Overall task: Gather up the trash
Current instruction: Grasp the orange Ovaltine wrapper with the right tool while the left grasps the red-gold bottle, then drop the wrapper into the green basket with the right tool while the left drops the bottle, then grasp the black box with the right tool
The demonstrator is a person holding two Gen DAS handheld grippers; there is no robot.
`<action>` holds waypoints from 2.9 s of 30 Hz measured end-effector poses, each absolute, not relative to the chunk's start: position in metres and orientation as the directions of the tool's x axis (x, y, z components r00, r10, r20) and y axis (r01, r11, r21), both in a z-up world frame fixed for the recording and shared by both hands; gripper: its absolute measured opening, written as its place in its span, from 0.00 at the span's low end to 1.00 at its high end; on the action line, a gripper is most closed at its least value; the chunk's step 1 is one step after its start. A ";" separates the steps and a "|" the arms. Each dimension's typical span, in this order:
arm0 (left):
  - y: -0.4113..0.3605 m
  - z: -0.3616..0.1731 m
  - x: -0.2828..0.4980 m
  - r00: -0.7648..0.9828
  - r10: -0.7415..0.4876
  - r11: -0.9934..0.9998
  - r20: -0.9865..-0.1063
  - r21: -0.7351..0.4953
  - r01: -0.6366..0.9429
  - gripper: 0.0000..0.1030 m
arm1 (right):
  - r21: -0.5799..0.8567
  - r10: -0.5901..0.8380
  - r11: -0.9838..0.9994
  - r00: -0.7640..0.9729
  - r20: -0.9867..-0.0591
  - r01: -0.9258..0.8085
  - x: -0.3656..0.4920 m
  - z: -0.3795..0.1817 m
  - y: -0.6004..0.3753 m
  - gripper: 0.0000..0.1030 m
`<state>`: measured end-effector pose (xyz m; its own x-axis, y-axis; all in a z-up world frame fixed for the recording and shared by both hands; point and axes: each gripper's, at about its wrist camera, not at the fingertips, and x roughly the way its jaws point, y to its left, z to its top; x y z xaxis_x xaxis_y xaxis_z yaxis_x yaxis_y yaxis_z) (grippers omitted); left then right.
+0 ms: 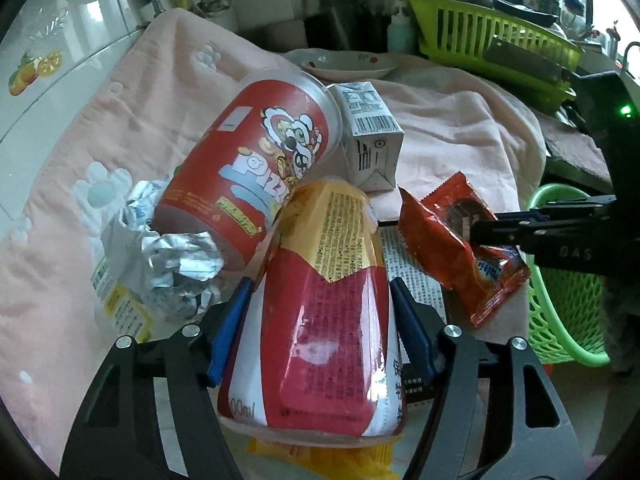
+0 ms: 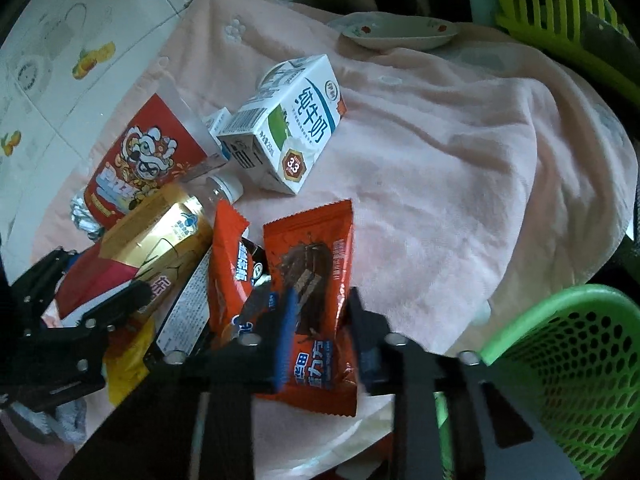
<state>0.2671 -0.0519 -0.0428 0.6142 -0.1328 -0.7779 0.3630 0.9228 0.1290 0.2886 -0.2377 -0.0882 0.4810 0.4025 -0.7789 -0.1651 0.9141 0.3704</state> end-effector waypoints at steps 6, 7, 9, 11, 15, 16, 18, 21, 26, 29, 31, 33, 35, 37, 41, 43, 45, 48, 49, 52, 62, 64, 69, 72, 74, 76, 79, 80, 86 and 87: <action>-0.053 -0.037 0.256 0.648 -0.133 0.924 -0.750 0.142 0.354 0.63 | 0.391 0.414 0.906 0.521 -0.746 -0.159 0.272 -0.077 -0.249 0.10; -0.052 -0.036 0.254 0.649 -0.138 0.927 -0.748 0.133 0.351 0.63 | 0.391 0.413 0.906 0.527 -0.743 -0.160 0.269 -0.075 -0.251 0.09; -0.050 -0.032 0.250 0.652 -0.158 0.933 -0.742 0.103 0.344 0.62 | 0.385 0.408 0.909 0.547 -0.731 -0.163 0.258 -0.067 -0.255 0.08; -0.047 -0.028 0.244 0.656 -0.176 0.938 -0.734 0.077 0.338 0.62 | 0.380 0.404 0.910 0.562 -0.722 -0.165 0.249 -0.062 -0.259 0.08; -0.042 -0.022 0.230 0.664 -0.215 0.944 -0.716 0.022 0.330 0.61 | 0.370 0.389 0.915 0.592 -0.706 -0.160 0.224 -0.052 -0.272 0.07; -0.041 -0.020 0.226 0.668 -0.223 0.944 -0.710 0.014 0.330 0.61 | 0.368 0.386 0.916 0.596 -0.704 -0.158 0.218 -0.051 -0.274 0.07; -0.040 -0.018 0.218 0.676 -0.230 0.944 -0.700 0.009 0.330 0.61 | 0.367 0.378 0.918 0.605 -0.701 -0.149 0.205 -0.049 -0.282 0.07; -0.036 -0.014 0.208 0.689 -0.237 0.947 -0.685 -0.005 0.321 0.61 | 0.359 0.361 0.924 0.617 -0.699 -0.133 0.193 -0.048 -0.293 0.07; -0.029 -0.004 0.189 0.699 -0.278 0.946 -0.659 -0.060 0.320 0.61 | 0.345 0.320 0.934 0.638 -0.701 -0.089 0.173 -0.049 -0.317 0.07; -0.033 0.006 0.173 0.713 -0.307 0.937 -0.630 -0.071 0.341 0.61 | 0.316 0.275 0.947 0.634 -0.723 -0.050 0.160 -0.058 -0.333 0.07; -0.037 0.012 0.163 0.716 -0.335 0.929 -0.613 -0.086 0.360 0.61 | 0.301 0.247 0.953 0.626 -0.739 -0.021 0.154 -0.065 -0.342 0.08; -0.044 0.016 0.154 0.710 -0.366 0.917 -0.601 -0.104 0.384 0.61 | 0.273 0.206 0.962 0.623 -0.755 0.013 0.145 -0.073 -0.354 0.09; -0.054 0.019 0.146 0.699 -0.402 0.901 -0.592 -0.121 0.416 0.61 | 0.262 0.181 0.964 0.618 -0.765 0.042 0.138 -0.079 -0.365 0.13; -0.068 0.020 0.141 0.683 -0.435 0.884 -0.587 -0.132 0.449 0.61 | 0.259 0.164 0.963 0.613 -0.773 0.069 0.131 -0.086 -0.376 0.16; -0.097 0.015 0.132 0.650 -0.484 0.853 -0.587 -0.150 0.500 0.61 | 0.236 0.128 0.966 0.606 -0.785 0.103 0.118 -0.094 -0.394 0.30; -0.118 0.009 0.130 0.622 -0.508 0.835 -0.596 -0.162 0.527 0.61 | 0.226 0.111 0.968 0.612 -0.783 0.114 0.114 -0.094 -0.399 0.38; -0.131 0.004 0.129 0.601 -0.523 0.821 -0.605 -0.170 0.545 0.61 | 0.212 0.093 0.970 0.622 -0.778 0.121 0.108 -0.092 -0.404 0.44; -0.160 -0.008 0.129 0.562 -0.541 0.801 -0.625 -0.179 0.572 0.61 | 0.209 0.084 0.970 0.636 -0.767 0.123 0.100 -0.086 -0.411 0.52; -0.169 -0.012 0.130 0.550 -0.544 0.795 -0.634 -0.181 0.579 0.61 | 0.204 0.078 0.971 0.643 -0.762 0.124 0.097 -0.085 -0.413 0.58; -0.193 -0.026 0.132 0.508 -0.549 0.779 -0.664 -0.186 0.599 0.61 | 0.194 0.064 0.973 0.661 -0.747 0.125 0.088 -0.081 -0.420 0.67; -0.262 -0.082 0.148 0.388 -0.476 0.753 -0.789 -0.138 0.643 0.62 | 0.232 0.075 0.962 0.679 -0.731 0.144 0.069 -0.086 -0.440 0.72; -0.270 -0.093 0.151 0.374 -0.454 0.757 -0.809 -0.129 0.640 0.62 | 0.242 0.082 0.959 0.674 -0.734 0.147 0.069 -0.090 -0.443 0.72; -0.274 -0.103 0.153 0.352 -0.451 0.762 -0.820 -0.149 0.630 0.65 | 0.258 0.094 0.954 0.666 -0.740 0.153 0.066 -0.097 -0.447 0.72; -0.274 -0.100 0.151 0.362 -0.459 0.760 -0.811 -0.148 0.633 0.67 | 0.265 0.100 0.952 0.665 -0.740 0.152 0.066 -0.098 -0.446 0.72; -0.271 -0.096 0.150 0.369 -0.464 0.760 -0.805 -0.148 0.633 0.67 | 0.269 0.105 0.952 0.667 -0.738 0.148 0.065 -0.098 -0.444 0.72; -0.265 -0.088 0.148 0.386 -0.465 0.765 -0.796 -0.143 0.627 0.67 | 0.269 0.109 0.953 0.668 -0.736 0.141 0.065 -0.096 -0.441 0.73; -0.252 -0.077 0.145 0.417 -0.467 0.779 -0.780 -0.140 0.611 0.67 | 0.268 0.119 0.955 0.669 -0.734 0.124 0.065 -0.093 -0.434 0.73; -0.247 -0.073 0.143 0.429 -0.464 0.785 -0.775 -0.136 0.604 0.67 | 0.266 0.121 0.957 0.670 -0.733 0.118 0.065 -0.092 -0.431 0.73; -0.205 -0.050 0.136 0.516 -0.432 0.830 -0.739 -0.103 0.548 0.67 | 0.255 0.146 0.965 0.682 -0.716 0.060 0.069 -0.078 -0.405 0.77; -0.196 -0.046 0.135 0.529 -0.426 0.839 -0.734 -0.101 0.535 0.67 | 0.253 0.149 0.966 0.685 -0.713 0.053 0.070 -0.075 -0.401 0.77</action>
